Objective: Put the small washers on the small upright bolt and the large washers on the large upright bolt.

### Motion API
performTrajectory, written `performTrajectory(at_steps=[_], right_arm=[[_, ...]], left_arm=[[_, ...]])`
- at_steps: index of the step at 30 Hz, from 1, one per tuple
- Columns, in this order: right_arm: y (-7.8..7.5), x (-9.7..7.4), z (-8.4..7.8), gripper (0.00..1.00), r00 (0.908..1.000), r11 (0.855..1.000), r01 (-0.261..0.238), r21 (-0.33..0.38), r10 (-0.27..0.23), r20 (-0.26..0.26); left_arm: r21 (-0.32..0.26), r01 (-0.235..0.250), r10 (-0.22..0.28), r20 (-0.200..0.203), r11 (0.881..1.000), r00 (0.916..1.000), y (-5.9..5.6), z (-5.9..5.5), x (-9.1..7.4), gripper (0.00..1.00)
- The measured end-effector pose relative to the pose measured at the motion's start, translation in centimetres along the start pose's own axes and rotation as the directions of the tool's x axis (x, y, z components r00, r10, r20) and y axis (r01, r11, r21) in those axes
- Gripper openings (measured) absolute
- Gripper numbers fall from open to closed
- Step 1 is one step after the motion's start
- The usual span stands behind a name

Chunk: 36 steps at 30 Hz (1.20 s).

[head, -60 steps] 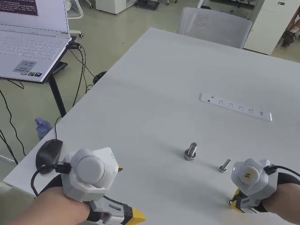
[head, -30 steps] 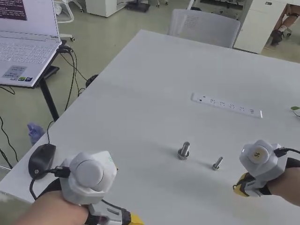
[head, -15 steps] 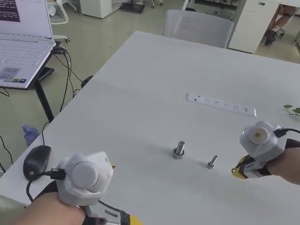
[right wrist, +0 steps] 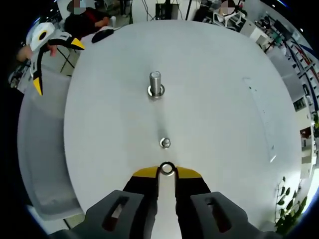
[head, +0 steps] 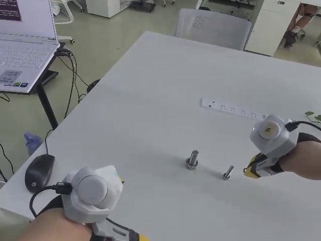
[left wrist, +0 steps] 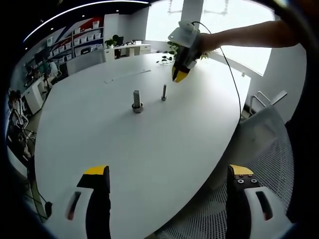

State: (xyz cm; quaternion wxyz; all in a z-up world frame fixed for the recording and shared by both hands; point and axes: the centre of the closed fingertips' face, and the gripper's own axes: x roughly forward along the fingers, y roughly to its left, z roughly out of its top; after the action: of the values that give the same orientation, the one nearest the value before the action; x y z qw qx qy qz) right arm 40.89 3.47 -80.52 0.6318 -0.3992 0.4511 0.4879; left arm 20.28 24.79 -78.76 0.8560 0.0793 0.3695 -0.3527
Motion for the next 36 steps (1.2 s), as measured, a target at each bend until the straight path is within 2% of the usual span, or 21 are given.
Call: performTrajectory(at_steps=[11,16,22,25,27,30,32,36], right_arm=[[-0.1,0.8,2.1,0.12,0.9997,0.999,-0.025,-0.022,0.025,0.007],[0.1,1.1,2.5,0.12,0.9994,0.999,-0.033,-0.033,0.033,0.004],[0.1,1.5,2.8,0.12,0.9994,0.999,-0.035,-0.038,0.035,-0.003],[0.1,1.7,2.8,0.12,0.9992,0.999,-0.039,-0.034,0.038,-0.006],[0.0,1.9,2.8,0.12,0.9992,0.999,-0.038,-0.037,0.038,-0.010],[0.0,2.0,2.7,0.12,0.9990,0.998,-0.042,-0.038,0.042,-0.017],[0.0,2.0,2.6,0.12,0.9988,0.998,-0.045,-0.037,0.044,-0.021],[0.1,2.2,2.5,0.12,0.9985,0.998,-0.050,-0.037,0.049,-0.026]], left_arm=[[-0.012,-0.005,0.005,-0.003,1.000,1.0000,0.6,-0.2,-0.2,0.97],[-0.020,-0.011,0.012,0.022,1.000,0.9997,0.9,0.2,-0.4,0.94],[-0.010,-0.019,0.020,0.021,1.000,0.9996,1.1,0.0,-0.6,0.91],[0.006,-0.032,0.032,0.019,0.999,0.9993,1.4,-0.1,-0.7,0.84],[0.008,-0.048,0.048,-0.001,0.999,0.9988,1.8,-0.5,-0.8,0.80],[0.008,-0.051,0.051,-0.002,0.999,0.9987,2.1,-0.6,-0.8,0.77],[0.005,-0.050,0.050,0.001,0.999,0.9987,2.2,-0.6,-0.8,0.76],[-0.012,-0.051,0.051,0.010,0.999,0.9986,2.3,-0.5,-0.8,0.81]])
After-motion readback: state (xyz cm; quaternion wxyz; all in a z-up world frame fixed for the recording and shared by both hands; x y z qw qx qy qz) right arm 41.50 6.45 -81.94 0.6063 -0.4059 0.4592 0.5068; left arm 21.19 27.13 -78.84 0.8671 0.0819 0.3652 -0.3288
